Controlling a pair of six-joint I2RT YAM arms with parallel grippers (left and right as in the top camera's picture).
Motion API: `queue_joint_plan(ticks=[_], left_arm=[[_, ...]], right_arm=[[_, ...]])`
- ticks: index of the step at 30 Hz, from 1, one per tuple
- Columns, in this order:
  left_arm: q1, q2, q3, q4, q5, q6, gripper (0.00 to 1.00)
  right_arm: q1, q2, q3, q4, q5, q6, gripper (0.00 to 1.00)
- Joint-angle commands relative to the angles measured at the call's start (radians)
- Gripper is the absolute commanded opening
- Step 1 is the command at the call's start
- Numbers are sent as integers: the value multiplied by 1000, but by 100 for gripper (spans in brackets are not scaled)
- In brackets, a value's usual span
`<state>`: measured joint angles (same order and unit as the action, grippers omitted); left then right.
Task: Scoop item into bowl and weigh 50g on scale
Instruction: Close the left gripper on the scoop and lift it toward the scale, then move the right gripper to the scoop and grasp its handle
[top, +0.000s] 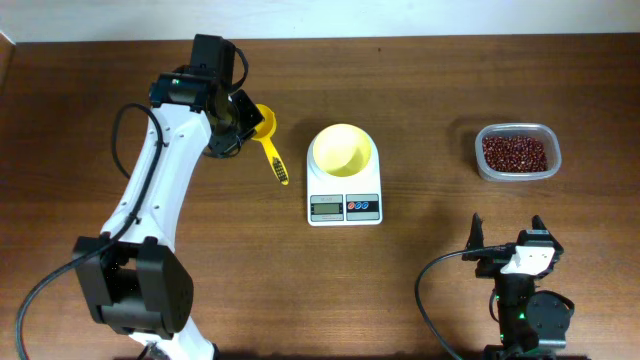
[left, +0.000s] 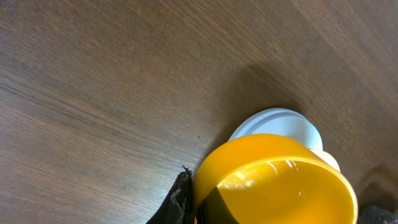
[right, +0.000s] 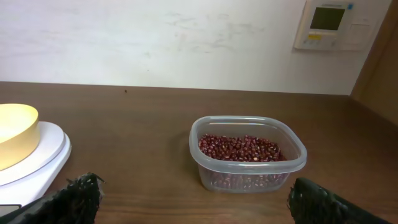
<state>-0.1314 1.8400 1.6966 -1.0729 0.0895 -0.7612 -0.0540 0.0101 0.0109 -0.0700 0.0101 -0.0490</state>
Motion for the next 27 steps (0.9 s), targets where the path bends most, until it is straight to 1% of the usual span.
queue_joint_plan(ticks=[1, 2, 4, 8, 12, 14, 15, 19, 21, 23, 24, 25, 26, 27], left_arm=[[6, -31, 23, 2, -8, -108, 0], [6, -31, 23, 4, -8, -160, 0], [6, -31, 23, 10, -8, -196, 0], [6, -31, 23, 23, -23, -197, 0], [6, -31, 23, 25, -27, -196, 0], [6, -31, 23, 24, -27, -215, 0], [6, -31, 23, 24, -26, -226, 0], [6, -31, 23, 24, -26, -316, 0], [6, -31, 23, 24, -19, -370, 0], [6, -31, 23, 24, 40, -409, 0], [6, -31, 23, 24, 79, -435, 0], [6, -31, 23, 24, 114, -459, 0], [5, -31, 23, 24, 175, -502, 0], [5, -31, 23, 25, 208, -529, 0]], right_arm=[[8, -5, -4, 31, 0, 5, 99], [8, -5, 8, 65, 0, 5, 99], [8, -5, 48, 69, 3, 24, 99], [8, -1, 122, 25, 3, 122, 99], [8, 13, 173, -56, 2, 169, 99], [8, 57, 214, -77, 2, 283, 99], [8, 80, 230, -81, 1, 303, 99], [8, 315, 418, -182, -30, 320, 99], [8, 487, 562, -270, -81, 320, 99], [8, 686, 723, -362, -175, 320, 99], [8, 775, 790, -389, -246, 320, 99], [8, 865, 850, -392, -361, 320, 99], [8, 964, 904, -362, -533, 320, 99], [8, 1012, 921, -331, -612, 320, 99]])
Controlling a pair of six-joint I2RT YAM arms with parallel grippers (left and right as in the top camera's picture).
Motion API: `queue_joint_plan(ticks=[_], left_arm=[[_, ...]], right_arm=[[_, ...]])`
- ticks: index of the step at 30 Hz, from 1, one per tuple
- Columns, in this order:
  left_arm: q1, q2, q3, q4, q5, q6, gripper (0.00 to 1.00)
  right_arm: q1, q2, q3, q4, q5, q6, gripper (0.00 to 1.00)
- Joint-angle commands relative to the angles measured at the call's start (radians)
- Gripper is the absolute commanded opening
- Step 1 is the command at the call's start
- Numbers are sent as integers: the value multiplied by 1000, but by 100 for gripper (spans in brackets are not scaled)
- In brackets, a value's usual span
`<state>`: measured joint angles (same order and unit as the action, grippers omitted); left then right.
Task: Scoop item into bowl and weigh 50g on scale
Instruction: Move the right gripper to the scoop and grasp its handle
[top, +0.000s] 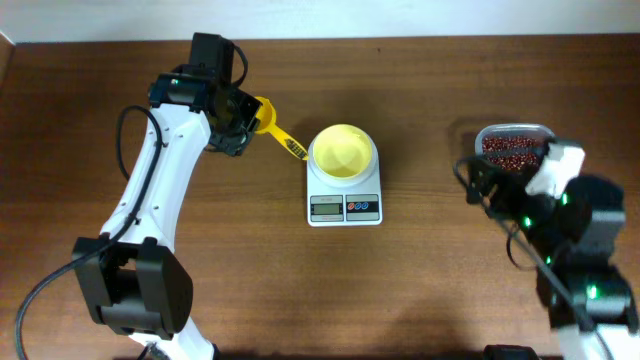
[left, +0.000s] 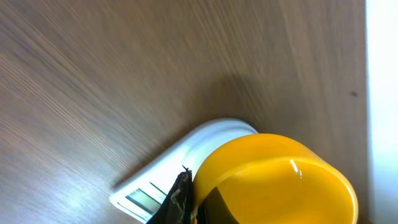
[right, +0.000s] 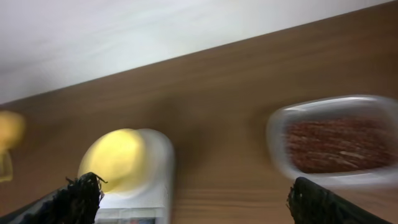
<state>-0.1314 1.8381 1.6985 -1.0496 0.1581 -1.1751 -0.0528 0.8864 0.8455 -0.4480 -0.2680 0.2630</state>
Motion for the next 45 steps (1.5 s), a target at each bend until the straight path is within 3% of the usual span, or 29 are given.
queue_joint_plan(ticks=[1, 3, 5, 6, 10, 13, 19, 30, 35, 38, 43, 45], left_arm=[[5, -29, 21, 2, 168, -143, 0], [3, -29, 21, 2, 180, -177, 0], [-5, -29, 21, 2, 180, -217, 0], [-13, -29, 21, 2, 179, -237, 0], [-49, -29, 21, 19, 175, -319, 0], [-92, -28, 21, 25, 124, -437, 0], [-148, -28, 21, 24, 96, -565, 0], [-234, -28, 21, 24, 97, -566, 0], [-264, -28, 21, 24, 97, -566, 0], [-264, -28, 21, 24, 100, -566, 0], [-264, -28, 21, 24, 101, -566, 0], [-264, -28, 21, 24, 100, -566, 0]], right_arm=[[7, 207, 101, 124, -465, 15, 99], [7, 298, 102, 247, -619, 123, 99], [7, 432, 102, 382, -738, 402, 99], [12, 483, 102, 418, -778, 465, 99], [100, 598, 102, 527, -846, 500, 99], [245, 613, 102, 548, -736, 505, 99], [381, 613, 102, 610, -568, 558, 99], [385, 613, 102, 624, -479, 557, 100], [385, 613, 102, 624, -466, 557, 77], [385, 613, 102, 624, -452, 557, 71], [385, 613, 102, 620, -429, 557, 47], [385, 613, 102, 621, -425, 557, 45]])
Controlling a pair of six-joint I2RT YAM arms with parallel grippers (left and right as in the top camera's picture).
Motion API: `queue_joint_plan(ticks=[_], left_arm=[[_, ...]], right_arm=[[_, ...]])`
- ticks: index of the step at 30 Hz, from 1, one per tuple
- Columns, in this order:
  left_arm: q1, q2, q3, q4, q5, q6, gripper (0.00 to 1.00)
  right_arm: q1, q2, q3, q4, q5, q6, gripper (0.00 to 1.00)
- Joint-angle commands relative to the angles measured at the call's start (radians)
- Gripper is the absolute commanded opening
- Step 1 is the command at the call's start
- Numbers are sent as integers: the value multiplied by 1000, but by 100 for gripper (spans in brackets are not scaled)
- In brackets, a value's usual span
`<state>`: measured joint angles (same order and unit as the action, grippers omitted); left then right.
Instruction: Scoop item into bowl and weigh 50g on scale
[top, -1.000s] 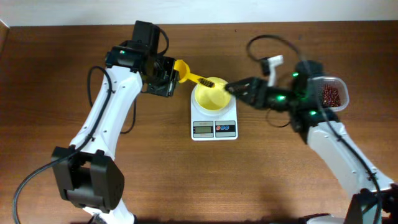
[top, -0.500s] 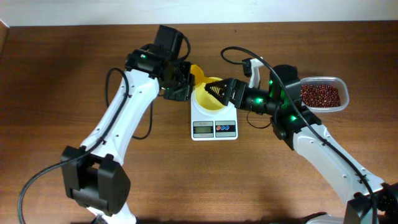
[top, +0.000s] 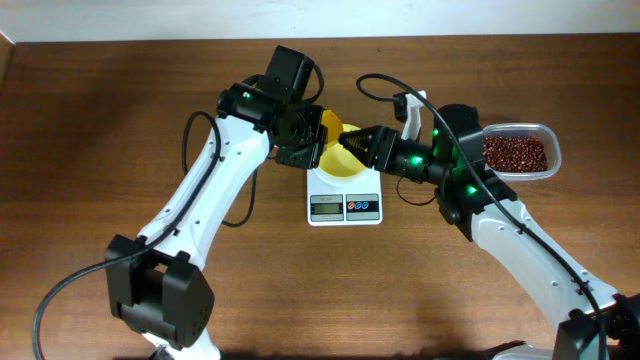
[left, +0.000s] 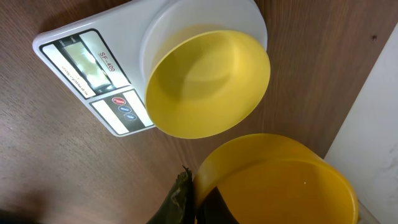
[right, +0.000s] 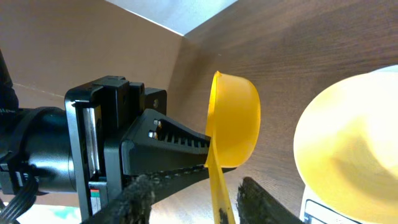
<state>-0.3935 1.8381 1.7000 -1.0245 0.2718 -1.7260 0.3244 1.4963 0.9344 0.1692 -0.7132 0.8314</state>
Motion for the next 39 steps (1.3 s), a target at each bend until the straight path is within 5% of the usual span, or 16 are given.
queue_joint_plan(ticks=[1, 20, 24, 25, 26, 27, 28, 39], left_arm=[[-2, -28, 19, -2, -13, -16, 0], [-11, -28, 19, -2, -14, -16, 0], [-29, -28, 19, -1, -14, -16, 0], [-32, -28, 19, -1, -14, -16, 4], [-31, -28, 19, -1, -14, -16, 22], [-31, -28, 19, -1, -14, -16, 55], [-31, -28, 19, -1, -14, -16, 99], [13, -38, 20, 25, 92, 68, 99]], right_arm=[[8, 3, 13, 3, 27, -11, 43], [8, 3, 13, 3, 46, -11, 4], [8, 3, 13, 3, 46, -11, 4], [8, 3, 13, 2, 46, -11, 4], [8, 3, 13, 3, 46, -11, 4], [8, 3, 13, 3, 46, -11, 4], [8, 3, 13, 2, 46, -11, 4], [6, 3, 13, -16, 87, -11, 4]])
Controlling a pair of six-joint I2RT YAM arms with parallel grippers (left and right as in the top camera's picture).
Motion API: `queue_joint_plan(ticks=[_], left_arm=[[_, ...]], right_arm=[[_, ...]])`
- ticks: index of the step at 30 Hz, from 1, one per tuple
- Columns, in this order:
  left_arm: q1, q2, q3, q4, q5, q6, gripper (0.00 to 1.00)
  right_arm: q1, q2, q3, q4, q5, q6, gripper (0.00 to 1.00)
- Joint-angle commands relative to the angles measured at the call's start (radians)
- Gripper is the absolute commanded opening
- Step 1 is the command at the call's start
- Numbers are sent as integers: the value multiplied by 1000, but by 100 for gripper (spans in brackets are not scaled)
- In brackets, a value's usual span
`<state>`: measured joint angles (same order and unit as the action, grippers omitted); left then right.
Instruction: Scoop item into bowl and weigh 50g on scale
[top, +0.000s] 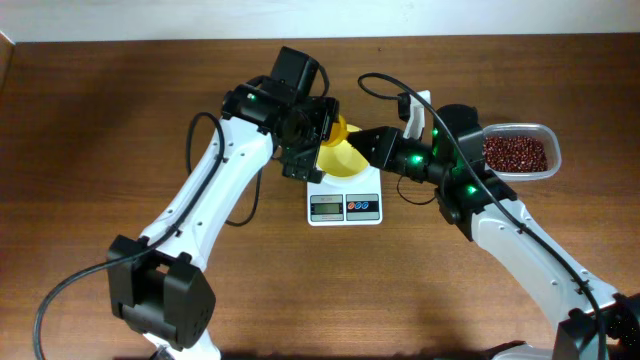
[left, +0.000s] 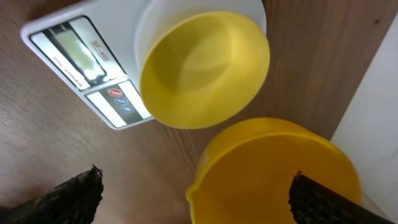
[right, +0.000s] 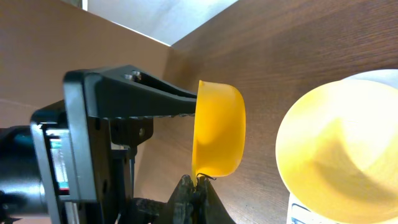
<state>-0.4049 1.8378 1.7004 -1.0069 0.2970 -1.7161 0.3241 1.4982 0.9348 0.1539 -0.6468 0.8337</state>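
The yellow scoop (top: 338, 130) hangs above the table just left of the yellow bowl (top: 345, 160), which sits on the white scale (top: 345, 205). My right gripper (right: 194, 183) is shut on the scoop's handle, and the scoop's cup (right: 217, 137) stands on edge beside the bowl (right: 336, 149). My left gripper (left: 194, 186) is open, with the scoop (left: 280, 174) between its spread fingers (left: 74, 196). The bowl (left: 202, 68) is empty. Red beans fill a clear container (top: 516, 152) at the right.
The two arms meet over the scale's back left corner, the left gripper's black body (right: 112, 106) close against the scoop. The scale's display and buttons (left: 93, 68) face the table's front edge. A pale wall runs along the table's far edge.
My left gripper was shut on the scoop and is now open around it. My right gripper, then open around the handle, is now shut on it. Both arms have barely moved.
My left gripper held the scoop at the far left of the table while the right arm rested at the front right. Then the right arm was raised near the beans. Later both met over the scale, and the scoop has passed from left to right gripper.
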Motion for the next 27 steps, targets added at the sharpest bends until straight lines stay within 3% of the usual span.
queue_joint_plan(ticks=[1, 7, 13, 22, 23, 24, 26, 27], left_arm=[[30, -41, 19, 7, 67, 67, 99], [74, -127, 19, 7, 61, 206, 99], [74, -150, 19, -5, 10, 477, 99], [74, -150, 19, -5, -169, 820, 100], [74, -150, 19, -5, -188, 853, 95], [74, -150, 19, -8, -211, 867, 84], [74, -150, 19, -18, -216, 870, 50], [74, -150, 19, -23, -216, 870, 39]], right_arm=[[3, 1, 13, -1, 31, -14, 4], [-84, 0, 13, -1, 30, -92, 4], [-124, -58, 26, -30, 40, -269, 4], [-124, -160, 285, -561, 463, -526, 4], [-124, -166, 307, -592, 504, -543, 4], [-124, -174, 328, -626, 563, -543, 4], [-124, -187, 351, -668, 629, -550, 4], [-124, -195, 360, -684, 657, -561, 4]])
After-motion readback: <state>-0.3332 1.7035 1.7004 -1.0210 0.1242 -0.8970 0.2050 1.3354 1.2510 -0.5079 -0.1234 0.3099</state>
